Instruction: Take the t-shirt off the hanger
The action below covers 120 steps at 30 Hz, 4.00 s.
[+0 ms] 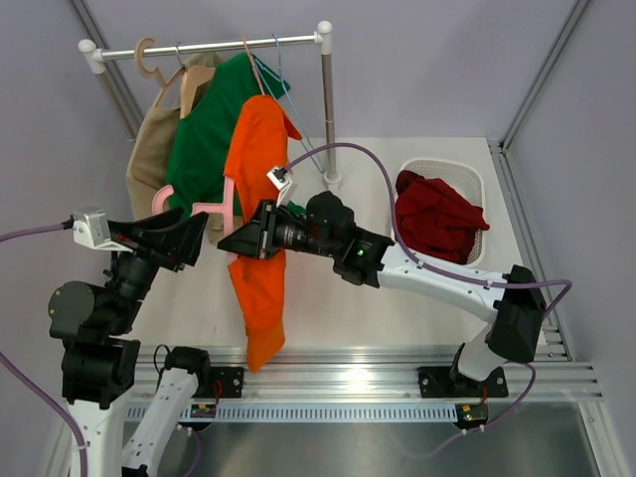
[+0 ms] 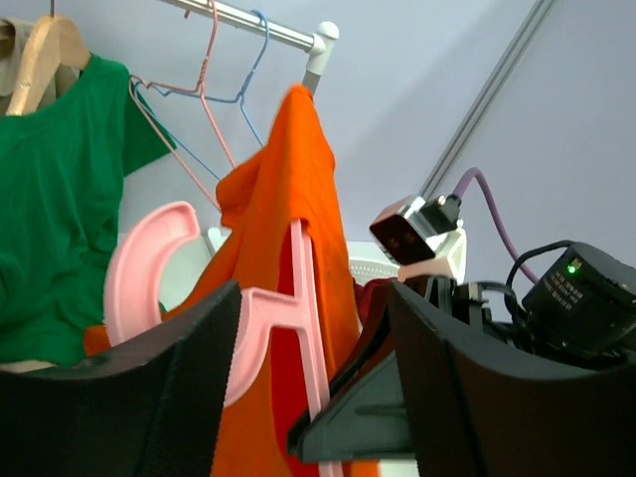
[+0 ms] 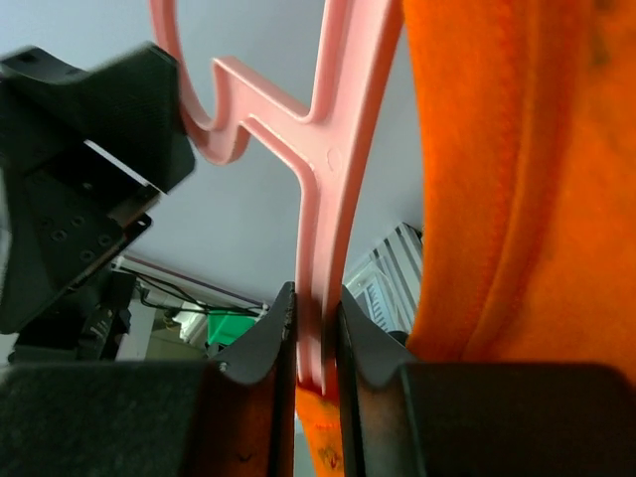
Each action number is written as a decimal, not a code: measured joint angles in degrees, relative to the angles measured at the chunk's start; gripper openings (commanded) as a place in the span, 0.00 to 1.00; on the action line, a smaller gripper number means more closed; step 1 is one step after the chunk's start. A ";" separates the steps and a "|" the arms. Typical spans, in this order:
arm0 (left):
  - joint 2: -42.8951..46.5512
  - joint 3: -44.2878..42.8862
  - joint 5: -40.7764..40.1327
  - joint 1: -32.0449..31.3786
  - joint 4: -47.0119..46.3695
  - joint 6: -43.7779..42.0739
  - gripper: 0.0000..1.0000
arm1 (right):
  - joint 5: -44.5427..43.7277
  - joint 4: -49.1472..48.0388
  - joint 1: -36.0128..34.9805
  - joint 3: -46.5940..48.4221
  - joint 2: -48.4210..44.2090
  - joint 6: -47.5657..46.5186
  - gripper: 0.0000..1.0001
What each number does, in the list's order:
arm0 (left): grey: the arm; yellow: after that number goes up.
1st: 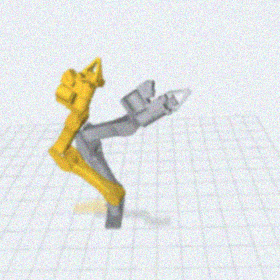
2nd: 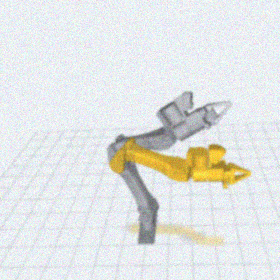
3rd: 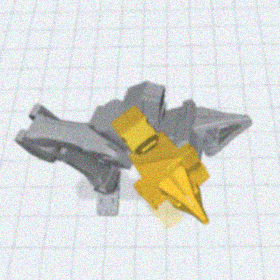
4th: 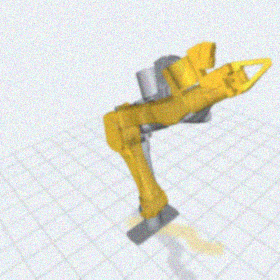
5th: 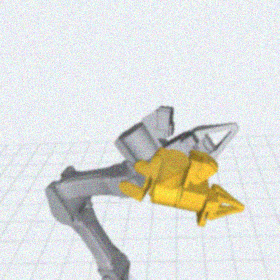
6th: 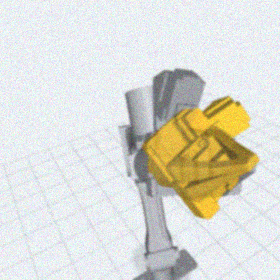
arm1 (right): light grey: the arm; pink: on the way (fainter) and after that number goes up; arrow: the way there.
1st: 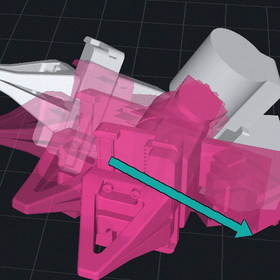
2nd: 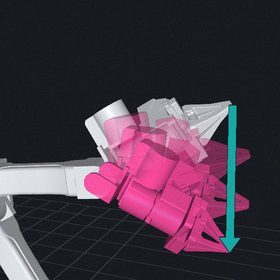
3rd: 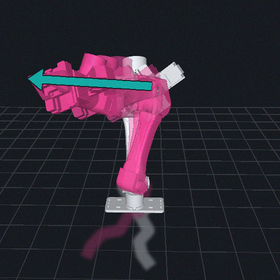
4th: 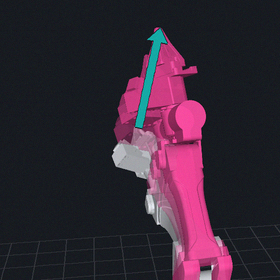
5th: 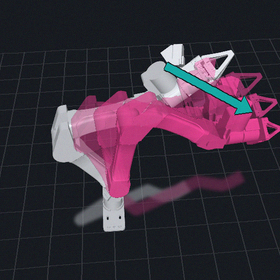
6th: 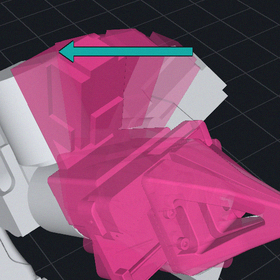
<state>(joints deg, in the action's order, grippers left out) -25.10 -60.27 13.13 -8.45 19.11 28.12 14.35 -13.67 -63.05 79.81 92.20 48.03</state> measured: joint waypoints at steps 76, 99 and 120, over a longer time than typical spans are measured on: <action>-9.01 -1.66 -1.53 -0.35 -0.96 6.29 0.00 | 5.62 -0.61 2.84 -3.56 -3.39 -0.52 1.00; -12.50 -5.11 -8.87 -0.33 -1.07 8.68 0.00 | -22.38 17.55 -16.13 -11.82 -10.49 -22.38 0.98; -16.74 -10.84 -13.88 -0.35 -0.70 3.13 0.00 | -26.82 12.02 -18.75 -23.69 -11.82 -22.91 0.00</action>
<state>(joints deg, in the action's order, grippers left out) -41.85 -71.11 -0.75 -8.80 18.41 31.24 -12.47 -1.65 -81.80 56.12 80.38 25.12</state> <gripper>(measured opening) 0.042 0.021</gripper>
